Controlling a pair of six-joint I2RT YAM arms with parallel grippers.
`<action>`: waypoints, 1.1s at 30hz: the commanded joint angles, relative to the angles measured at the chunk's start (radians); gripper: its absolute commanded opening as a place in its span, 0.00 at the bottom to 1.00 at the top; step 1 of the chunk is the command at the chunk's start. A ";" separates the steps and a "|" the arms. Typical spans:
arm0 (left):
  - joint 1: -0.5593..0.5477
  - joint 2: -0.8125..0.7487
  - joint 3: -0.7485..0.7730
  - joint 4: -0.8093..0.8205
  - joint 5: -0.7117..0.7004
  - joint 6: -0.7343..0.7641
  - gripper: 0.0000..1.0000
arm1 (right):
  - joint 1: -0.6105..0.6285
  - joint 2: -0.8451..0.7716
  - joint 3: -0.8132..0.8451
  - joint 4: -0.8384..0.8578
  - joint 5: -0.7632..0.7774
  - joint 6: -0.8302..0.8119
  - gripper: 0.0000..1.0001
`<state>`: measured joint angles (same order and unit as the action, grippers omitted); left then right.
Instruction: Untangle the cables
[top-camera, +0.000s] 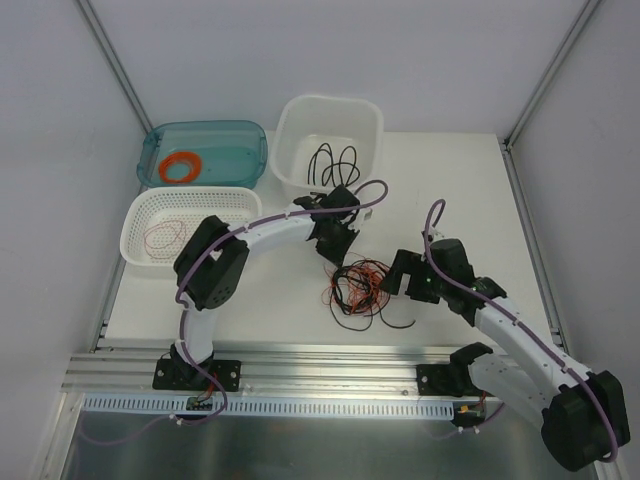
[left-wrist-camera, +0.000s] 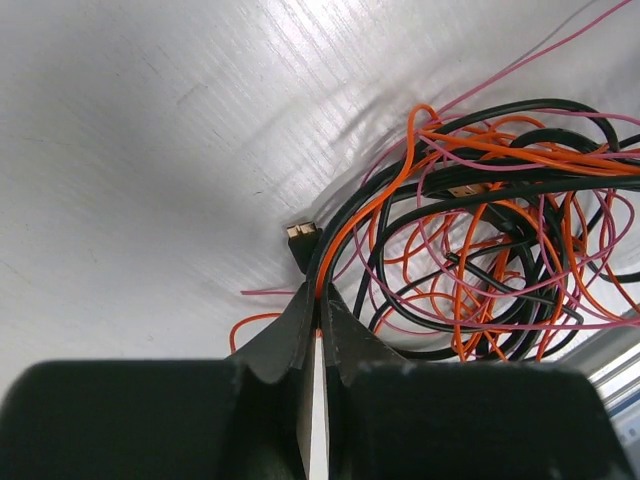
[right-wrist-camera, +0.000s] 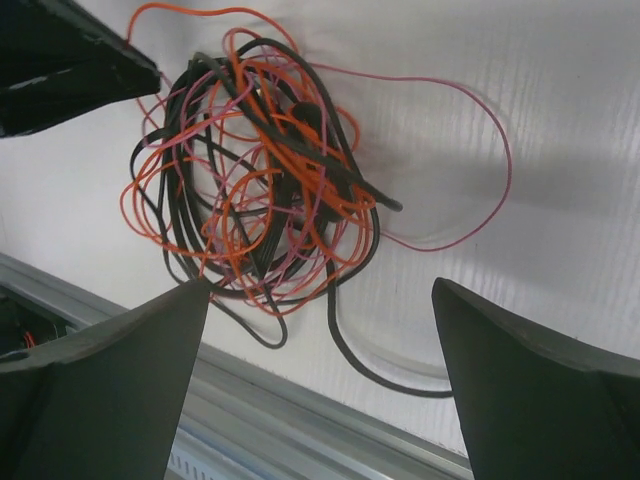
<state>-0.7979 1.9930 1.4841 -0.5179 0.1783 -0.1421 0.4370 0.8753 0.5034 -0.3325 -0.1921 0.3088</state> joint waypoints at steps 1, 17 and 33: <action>-0.004 -0.117 -0.005 0.002 -0.013 -0.013 0.00 | 0.005 0.056 -0.028 0.159 -0.010 0.098 0.99; -0.006 -0.491 -0.056 -0.007 -0.008 -0.106 0.00 | 0.009 0.286 -0.040 0.267 0.017 0.177 0.56; 0.000 -0.694 0.160 -0.114 -0.157 -0.131 0.00 | -0.075 0.134 -0.032 0.035 0.180 0.101 0.01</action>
<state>-0.7986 1.3754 1.5822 -0.6052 0.1104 -0.2539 0.4023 1.0771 0.4599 -0.2153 -0.0803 0.4446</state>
